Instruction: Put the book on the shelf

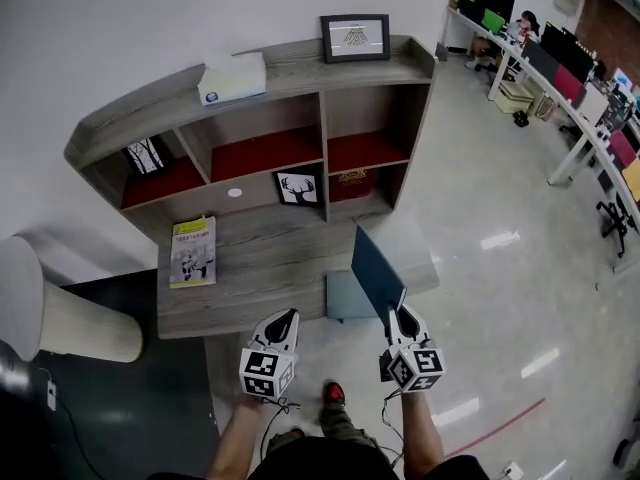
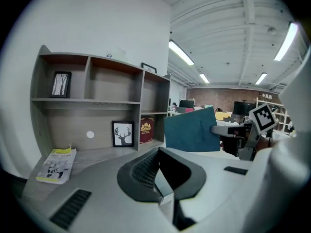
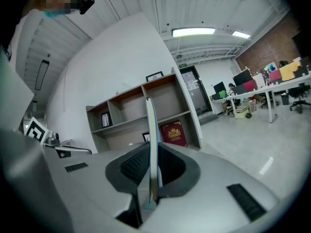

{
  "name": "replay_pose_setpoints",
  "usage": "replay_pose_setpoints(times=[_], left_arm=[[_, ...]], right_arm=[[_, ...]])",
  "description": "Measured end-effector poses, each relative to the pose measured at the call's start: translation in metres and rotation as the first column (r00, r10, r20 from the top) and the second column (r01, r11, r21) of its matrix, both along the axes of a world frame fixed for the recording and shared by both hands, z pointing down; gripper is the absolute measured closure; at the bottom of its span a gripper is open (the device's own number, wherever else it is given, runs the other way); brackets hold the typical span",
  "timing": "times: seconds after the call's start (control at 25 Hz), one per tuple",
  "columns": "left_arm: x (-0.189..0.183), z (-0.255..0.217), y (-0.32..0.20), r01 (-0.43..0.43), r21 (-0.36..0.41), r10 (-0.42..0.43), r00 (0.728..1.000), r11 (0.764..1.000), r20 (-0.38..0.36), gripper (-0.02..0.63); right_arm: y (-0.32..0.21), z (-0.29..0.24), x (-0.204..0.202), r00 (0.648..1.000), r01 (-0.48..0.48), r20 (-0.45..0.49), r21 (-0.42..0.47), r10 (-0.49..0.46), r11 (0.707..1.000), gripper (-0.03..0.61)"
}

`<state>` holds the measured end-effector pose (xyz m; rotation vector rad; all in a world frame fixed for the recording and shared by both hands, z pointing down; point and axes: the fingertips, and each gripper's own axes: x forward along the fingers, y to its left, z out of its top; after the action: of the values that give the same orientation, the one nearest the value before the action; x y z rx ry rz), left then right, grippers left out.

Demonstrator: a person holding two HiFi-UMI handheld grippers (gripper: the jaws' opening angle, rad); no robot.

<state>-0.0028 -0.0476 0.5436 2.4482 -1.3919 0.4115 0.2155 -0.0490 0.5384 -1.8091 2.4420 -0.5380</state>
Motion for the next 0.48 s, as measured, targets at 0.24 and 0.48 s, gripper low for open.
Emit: replay_pose_setpoints(times=[0.24,0.48], left_arm=[[-0.019,-0.026,0.005,0.064,0.035,-0.064,0.998,0.997,-0.004,0.606],[-0.038,-0.048,0.007,0.154,0.071,-0.153,0.988,0.986,-0.016,0.606]], right_arm=[[-0.001,-0.054,-0.033,0.997,0.080,0.013,0.083,-0.082,0.993,0.517],[-0.012,-0.091,-0.062,0.982,0.180,0.031,0.177,-0.188,0.968,0.517]])
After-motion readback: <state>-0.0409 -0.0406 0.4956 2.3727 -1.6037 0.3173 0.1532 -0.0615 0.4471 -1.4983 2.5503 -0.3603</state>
